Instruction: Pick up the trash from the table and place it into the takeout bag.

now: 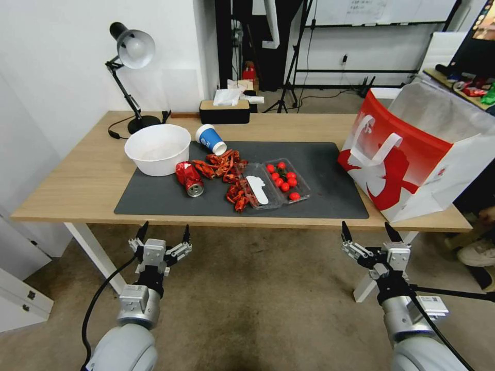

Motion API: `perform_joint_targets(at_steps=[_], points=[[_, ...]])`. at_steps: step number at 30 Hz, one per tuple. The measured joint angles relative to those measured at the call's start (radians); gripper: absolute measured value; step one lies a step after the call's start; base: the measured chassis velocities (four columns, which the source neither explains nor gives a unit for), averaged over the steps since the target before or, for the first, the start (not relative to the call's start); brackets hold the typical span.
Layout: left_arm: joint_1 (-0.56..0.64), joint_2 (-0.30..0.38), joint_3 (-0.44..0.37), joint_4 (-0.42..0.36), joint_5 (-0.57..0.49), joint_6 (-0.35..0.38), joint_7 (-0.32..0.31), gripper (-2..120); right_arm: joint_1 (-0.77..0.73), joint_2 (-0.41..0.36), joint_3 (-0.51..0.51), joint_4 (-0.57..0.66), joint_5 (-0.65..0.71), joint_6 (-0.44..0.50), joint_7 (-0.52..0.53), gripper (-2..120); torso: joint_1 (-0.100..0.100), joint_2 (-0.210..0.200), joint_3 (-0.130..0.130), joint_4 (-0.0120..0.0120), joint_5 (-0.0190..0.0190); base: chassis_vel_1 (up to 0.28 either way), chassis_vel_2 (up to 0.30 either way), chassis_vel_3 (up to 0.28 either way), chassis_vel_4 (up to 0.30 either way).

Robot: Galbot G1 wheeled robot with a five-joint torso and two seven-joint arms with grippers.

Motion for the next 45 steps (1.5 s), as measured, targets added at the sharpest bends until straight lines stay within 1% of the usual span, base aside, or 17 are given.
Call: perform_joint_targets(at_steps=[9,11,12,14,16,18,20,21,22,24,26,30,32,35,40,42,45], points=[[-0.048,0.01,0.024,0.02,-0.057,0.008,-0.007,100,0.002,0.0,-0.002,-0.003,0.0,0.0,0.0,100,0.0,0.0,0.0,0.0002,-0.0001,0.0,0.0,0.0,0.0],[-0.101,0.026,0.035,0.019,-0.129,0.041,-0.024,100,0.002,0.0,-0.002,-0.003,0.0,0.0,0.0,100,0.0,0.0,0.0,0.0,-0.0001,0.0,0.0,0.0,0.0],[-0.101,0.026,0.035,0.019,-0.129,0.041,-0.024,100,0.002,0.0,-0.002,-0.003,0.0,0.0,0.0,100,0.0,0.0,0.0,0.0,-0.0001,0.0,0.0,0.0,0.0],[-0.192,0.05,0.048,0.012,-0.255,0.092,-0.048,100,0.003,-0.001,-0.002,-0.002,0.0,-0.002,0.0,100,0.0,0.0,0.0,0.0001,-0.0001,0.0,0.0,0.0,0.0],[-0.214,0.055,0.051,0.012,-0.282,0.104,-0.055,100,0.004,-0.001,-0.002,-0.001,0.0,-0.003,0.0,100,0.0,0.0,0.0,0.0001,0.0,0.0,0.0,0.0,0.0],[-0.343,0.083,0.072,0.024,-0.473,0.17,-0.101,100,0.004,-0.001,-0.002,0.0,-0.001,-0.007,0.001,100,0.0,0.0,0.0,-0.0002,-0.0001,0.0,0.0,0.0,0.0],[-0.363,0.087,0.076,0.028,-0.506,0.179,-0.109,100,0.004,-0.001,-0.002,0.001,-0.001,-0.008,0.001,100,0.0,0.0,0.0,-0.0002,0.0,0.0,0.0,0.0,0.0],[-0.401,0.093,0.082,0.037,-0.574,0.197,-0.123,100,0.005,-0.001,-0.002,0.002,-0.002,-0.008,0.002,100,0.0,0.0,0.0,-0.0002,-0.0001,0.0,0.0,0.0,0.0],[-0.461,0.097,0.093,0.053,-0.687,0.226,-0.15,100,0.007,-0.002,-0.002,0.003,-0.002,-0.012,0.003,100,0.0,0.0,0.0,0.0,-0.0001,0.0,0.0,0.0,0.0],[-0.478,0.097,0.098,0.057,-0.719,0.235,-0.16,100,0.007,-0.002,-0.002,0.004,-0.003,-0.013,0.004,100,0.0,0.0,0.0,0.0,-0.0001,0.0,0.0,0.0,0.0],[-0.563,0.091,0.131,0.085,-0.833,0.272,-0.214,100,0.007,-0.003,0.002,0.006,-0.003,-0.016,0.006,100,0.0,0.0,0.0,0.0,0.0,0.0,0.0,0.0,0.0],[-0.634,0.084,0.159,0.119,-0.9,0.295,-0.249,100,0.007,-0.002,0.004,0.008,-0.004,-0.019,0.007,100,0.0,0.0,0.0,0.0,-0.0003,0.0,0.0,0.0,0.0],[-0.718,0.079,0.185,0.16,-0.964,0.313,-0.274,100,0.007,-0.002,0.006,0.01,-0.004,-0.023,0.009,100,0.0,0.0,0.0,0.0,-0.0001,0.0,0.0,0.0,0.0],[-0.789,0.074,0.207,0.194,-1.014,0.335,-0.302,100,0.007,-0.001,0.007,0.011,-0.005,-0.025,0.011,100,0.0,0.0,0.0,-0.0001,0.0002,0.0,0.0,0.0,0.0],[-0.853,0.066,0.238,0.236,-1.047,0.373,-0.342,100,0.007,0.002,0.008,0.009,-0.006,-0.026,0.012,100,0.0,0.0,0.0,0.0,-0.0001,0.0,0.0,0.0,0.0],[-0.91,0.058,0.277,0.29,-1.058,0.422,-0.393,100,0.008,0.004,0.009,0.006,-0.006,-0.026,0.013,100,0.0,0.0,0.0,-0.0001,-0.0002,0.0,0.0,0.0,0.0],[-0.933,0.056,0.297,0.315,-1.064,0.45,-0.412,100,0.009,0.005,0.01,0.004,-0.006,-0.027,0.014,100,0.0,0.0,0.0,0.0001,0.0,0.0,0.0,0.0,0.0]])
